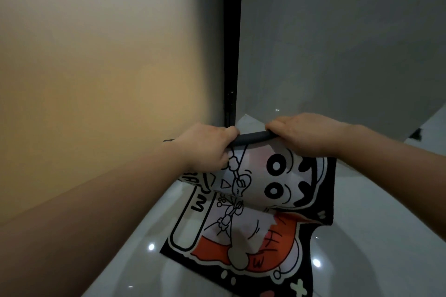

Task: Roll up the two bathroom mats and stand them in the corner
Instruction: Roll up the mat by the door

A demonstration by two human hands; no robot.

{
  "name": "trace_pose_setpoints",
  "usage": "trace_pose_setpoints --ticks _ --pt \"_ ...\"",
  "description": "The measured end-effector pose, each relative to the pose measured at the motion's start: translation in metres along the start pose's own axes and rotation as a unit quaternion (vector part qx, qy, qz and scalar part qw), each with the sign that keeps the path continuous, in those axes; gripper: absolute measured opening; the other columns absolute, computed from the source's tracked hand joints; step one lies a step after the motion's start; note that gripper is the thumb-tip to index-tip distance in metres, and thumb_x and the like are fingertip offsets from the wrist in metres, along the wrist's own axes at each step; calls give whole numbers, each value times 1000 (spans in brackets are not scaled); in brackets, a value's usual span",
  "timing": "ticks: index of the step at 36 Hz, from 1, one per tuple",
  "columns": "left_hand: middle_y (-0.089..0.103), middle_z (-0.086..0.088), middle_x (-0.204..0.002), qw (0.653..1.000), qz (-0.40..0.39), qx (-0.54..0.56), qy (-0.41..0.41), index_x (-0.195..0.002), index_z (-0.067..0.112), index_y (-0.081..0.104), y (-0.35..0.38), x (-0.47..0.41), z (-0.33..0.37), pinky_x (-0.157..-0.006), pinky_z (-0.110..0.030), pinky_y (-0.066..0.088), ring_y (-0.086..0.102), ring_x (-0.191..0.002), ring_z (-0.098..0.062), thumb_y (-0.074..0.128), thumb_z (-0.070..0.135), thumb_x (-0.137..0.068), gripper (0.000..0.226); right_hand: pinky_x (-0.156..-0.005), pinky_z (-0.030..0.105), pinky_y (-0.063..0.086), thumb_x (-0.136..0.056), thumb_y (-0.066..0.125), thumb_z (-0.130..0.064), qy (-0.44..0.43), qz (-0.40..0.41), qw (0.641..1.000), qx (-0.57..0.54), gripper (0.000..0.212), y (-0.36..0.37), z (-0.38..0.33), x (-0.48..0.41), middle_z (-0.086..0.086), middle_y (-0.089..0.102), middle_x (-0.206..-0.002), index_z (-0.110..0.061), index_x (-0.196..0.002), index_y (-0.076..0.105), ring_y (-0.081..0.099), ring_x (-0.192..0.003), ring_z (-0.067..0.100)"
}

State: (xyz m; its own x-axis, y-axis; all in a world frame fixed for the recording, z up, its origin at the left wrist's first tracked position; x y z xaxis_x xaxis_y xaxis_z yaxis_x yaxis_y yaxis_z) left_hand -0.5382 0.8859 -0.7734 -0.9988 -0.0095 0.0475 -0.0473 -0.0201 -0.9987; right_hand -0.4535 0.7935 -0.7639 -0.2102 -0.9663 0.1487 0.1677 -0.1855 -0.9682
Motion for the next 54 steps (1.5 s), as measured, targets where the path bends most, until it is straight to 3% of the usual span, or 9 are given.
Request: trace_pose_setpoints --ticks 4,13,19,24,34,40,44,47,54 --pt "56 1 -78 998 -39 47 -26 -117 21 43 5 -2 -7 -68 -40 50 54 -71 -23 46 20 -86 30 -60 36 46 -96 40 -19 -9 16 999 31 37 -2 -2 -1 4 48 -113 -22 -132 35 54 -70 23" --pt "47 8 -67 998 -23 46 -24 -111 23 47 -3 -7 -12 -59 -33 39 48 -63 -18 43 23 -93 19 -103 38 40 -90 41 -6 52 -69 993 -78 71 3 21 3 1 36 -148 -33 -149 13 44 -126 23" --pt "42 9 -66 999 8 19 -28 -115 22 45 -7 -9 -16 -55 -33 31 41 -57 -12 41 14 -96 22 -87 37 46 -94 38 -16 14 -37 999 10 65 -1 15 4 4 50 -135 -32 -149 8 56 -106 27" --pt "53 3 -84 999 43 9 -10 -122 19 44 -11 -2 -11 -63 -30 26 39 -69 -14 37 28 -100 25 -78 30 40 -94 20 -57 -17 10 999 38 65 -6 4 6 2 51 -133 -25 -150 7 56 -105 22" --pt "46 3 -70 999 -12 -18 -50 -96 26 35 -7 -5 -25 -54 -31 34 48 -66 -22 46 9 -86 23 -78 33 44 -94 19 -55 -28 22 999 23 62 -4 4 3 3 56 -123 -25 -148 14 58 -97 23" --pt "48 4 -74 998 45 -32 -26 -90 27 31 -8 0 -22 -56 -34 40 50 -64 -23 46 17 -82 20 -84 36 47 -97 38 -21 -22 15 998 50 61 -6 8 3 8 47 -138 -25 -150 9 56 -107 31" --pt "44 10 -80 995 93 -40 23 -105 23 44 -11 5 -17 -58 -31 33 49 -67 -17 35 49 -90 32 -72 33 41 -99 29 -36 -37 47 994 92 57 -10 3 6 5 50 -129 -24 -150 6 58 -98 27" --pt "46 8 -86 997 71 -12 24 -109 19 46 -9 2 -18 -62 -31 28 49 -74 -18 32 41 -98 28 -65 30 37 -92 6 -53 -39 84 991 93 65 -15 1 10 2 54 -119 -23 -149 11 59 -91 23" --pt "42 11 -67 999 -37 7 -39 -93 28 36 -5 -7 -27 -63 -31 34 48 -70 -21 47 37 -94 14 -53 32 34 -94 14 -42 -22 110 988 105 52 -14 1 11 3 57 -104 -18 -136 34 59 -73 24"
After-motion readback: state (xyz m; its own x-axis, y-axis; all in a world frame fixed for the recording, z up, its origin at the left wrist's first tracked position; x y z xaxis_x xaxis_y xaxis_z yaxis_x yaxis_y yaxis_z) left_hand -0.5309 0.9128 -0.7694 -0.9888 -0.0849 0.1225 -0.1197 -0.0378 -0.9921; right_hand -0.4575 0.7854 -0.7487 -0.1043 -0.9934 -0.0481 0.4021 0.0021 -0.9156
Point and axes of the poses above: each hand's wrist, its own x-axis away from the middle knuckle, its own y-axis out of the palm, z = x × y, the point moved 9 cm from there along -x, towards the middle knuckle
